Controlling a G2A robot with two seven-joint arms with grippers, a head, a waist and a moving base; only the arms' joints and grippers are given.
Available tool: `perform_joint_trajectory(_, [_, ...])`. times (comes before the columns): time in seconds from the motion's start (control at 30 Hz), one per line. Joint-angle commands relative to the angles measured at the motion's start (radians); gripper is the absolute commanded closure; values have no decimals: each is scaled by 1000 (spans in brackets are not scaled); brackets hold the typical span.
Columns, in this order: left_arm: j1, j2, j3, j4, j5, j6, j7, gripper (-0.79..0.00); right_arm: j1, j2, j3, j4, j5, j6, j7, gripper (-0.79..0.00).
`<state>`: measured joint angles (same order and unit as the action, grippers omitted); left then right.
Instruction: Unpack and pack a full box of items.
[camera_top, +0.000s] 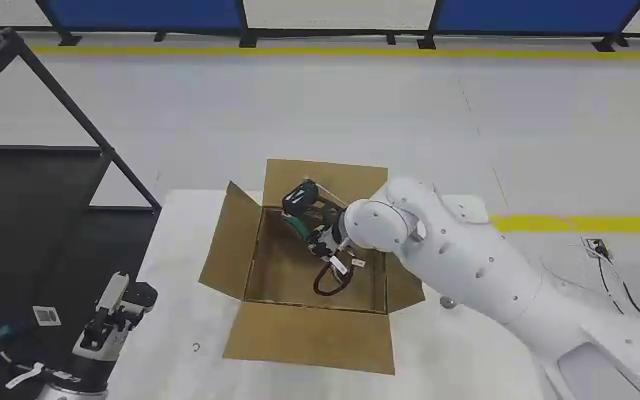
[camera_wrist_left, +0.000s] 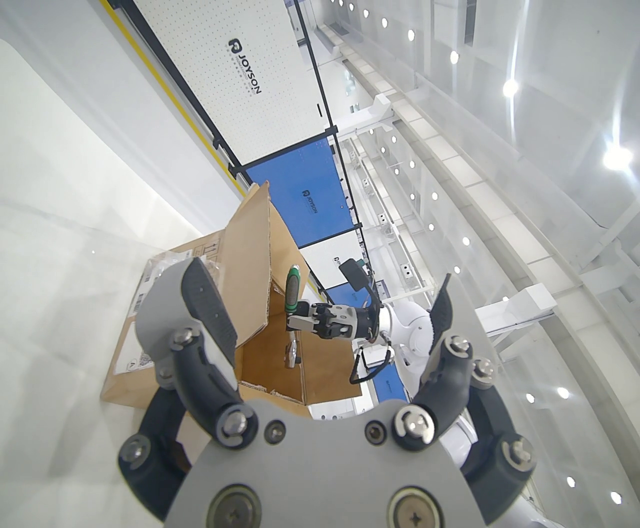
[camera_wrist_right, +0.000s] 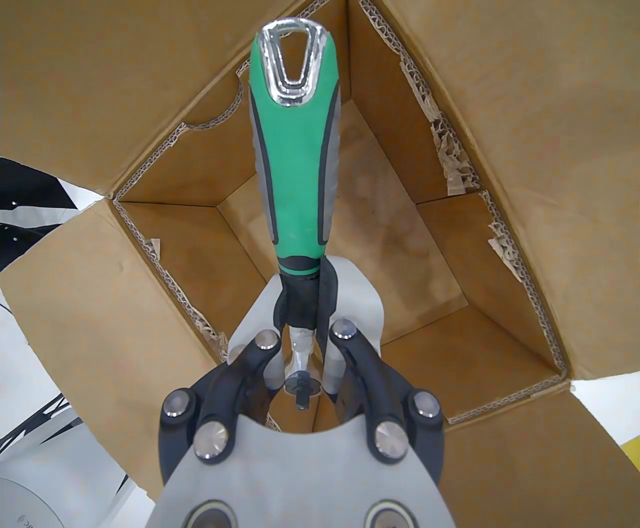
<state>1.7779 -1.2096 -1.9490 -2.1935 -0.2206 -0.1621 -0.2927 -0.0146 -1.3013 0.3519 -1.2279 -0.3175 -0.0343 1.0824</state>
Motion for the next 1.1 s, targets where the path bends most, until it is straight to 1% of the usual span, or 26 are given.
perform_joint_trajectory(0.0, [0, 0, 0, 0, 0, 0, 0, -785, -1, -7, -8, 6, -24, -5, 5, 0])
perform_joint_trajectory(0.03, [0, 0, 0, 0, 0, 0, 0, -785, 1, -14, -15, 10, -36, 18, 16, 0])
perform_joint_trajectory(0.13, [0, 0, 0, 0, 0, 0, 0, -785, 9, -39, -30, 36, -51, 21, 28, 0])
perform_joint_trajectory(0.3, [0, 0, 0, 0, 0, 0, 0, -785, 11, -79, -58, 108, -92, -45, -12, 0])
perform_joint_trajectory(0.43, [0, 0, 0, 0, 0, 0, 0, -785, 5, -116, -78, 193, -118, -32, -27, 0])
perform_joint_trajectory(0.57, [0, 0, 0, 0, 0, 0, 0, -785, 2, -163, -101, 292, -128, 1, -6, 0])
perform_joint_trajectory(0.63, [0, 0, 0, 0, 0, 0, 0, -785, 2, -188, -107, 341, -122, -21, -8, 0])
perform_joint_trajectory(0.77, [0, 0, 0, 0, 0, 0, 0, -785, 8, -237, -124, 442, -133, -25, 13, 0])
perform_joint_trajectory(1.07, [0, 0, 0, 0, 0, 0, 0, -785, 17, -345, -164, 602, -179, -92, 71, 0])
